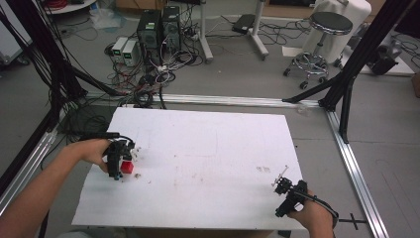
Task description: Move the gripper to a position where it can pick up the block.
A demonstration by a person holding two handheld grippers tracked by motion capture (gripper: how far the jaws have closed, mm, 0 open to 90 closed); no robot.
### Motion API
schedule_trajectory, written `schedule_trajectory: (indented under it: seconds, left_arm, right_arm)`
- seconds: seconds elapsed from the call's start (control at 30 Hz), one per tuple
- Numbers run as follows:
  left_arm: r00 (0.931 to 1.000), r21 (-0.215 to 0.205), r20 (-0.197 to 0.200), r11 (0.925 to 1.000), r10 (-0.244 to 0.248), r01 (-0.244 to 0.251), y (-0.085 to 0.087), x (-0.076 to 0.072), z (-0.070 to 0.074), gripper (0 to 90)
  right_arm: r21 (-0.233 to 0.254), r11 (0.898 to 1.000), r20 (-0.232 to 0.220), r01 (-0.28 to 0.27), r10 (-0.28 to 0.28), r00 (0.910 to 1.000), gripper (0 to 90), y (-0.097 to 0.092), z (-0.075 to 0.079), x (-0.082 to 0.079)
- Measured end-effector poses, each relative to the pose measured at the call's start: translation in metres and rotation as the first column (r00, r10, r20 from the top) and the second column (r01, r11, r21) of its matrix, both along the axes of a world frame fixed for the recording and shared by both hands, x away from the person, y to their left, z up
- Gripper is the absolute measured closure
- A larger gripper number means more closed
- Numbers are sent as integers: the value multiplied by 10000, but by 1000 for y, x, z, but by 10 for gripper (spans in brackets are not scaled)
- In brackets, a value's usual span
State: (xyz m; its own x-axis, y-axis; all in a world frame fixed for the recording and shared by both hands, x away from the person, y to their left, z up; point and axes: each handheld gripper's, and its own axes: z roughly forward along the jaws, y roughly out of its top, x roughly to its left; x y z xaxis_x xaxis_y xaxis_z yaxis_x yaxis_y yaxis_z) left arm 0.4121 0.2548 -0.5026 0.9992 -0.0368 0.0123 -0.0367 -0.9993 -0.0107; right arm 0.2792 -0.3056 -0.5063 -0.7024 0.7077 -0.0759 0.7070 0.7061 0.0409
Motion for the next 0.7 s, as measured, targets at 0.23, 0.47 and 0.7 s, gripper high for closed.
schedule_trajectory:
  seconds: [0.23,0.47,0.7]
  left_arm:
    - [9998,-57,-76,9998,-179,179,-4,2,-6,118]
    - [9998,65,-171,10000,33,-31,-2,3,-9,118]
    - [10000,51,-84,10000,-30,30,-2,3,-10,118]
  right_arm:
    - [-36,10000,-37,8,-8,10000,66,0,0,0]
    - [-55,10000,-62,-46,46,10000,66,1,0,0]
    - [-63,10000,-92,-31,31,10000,66,2,0,0]
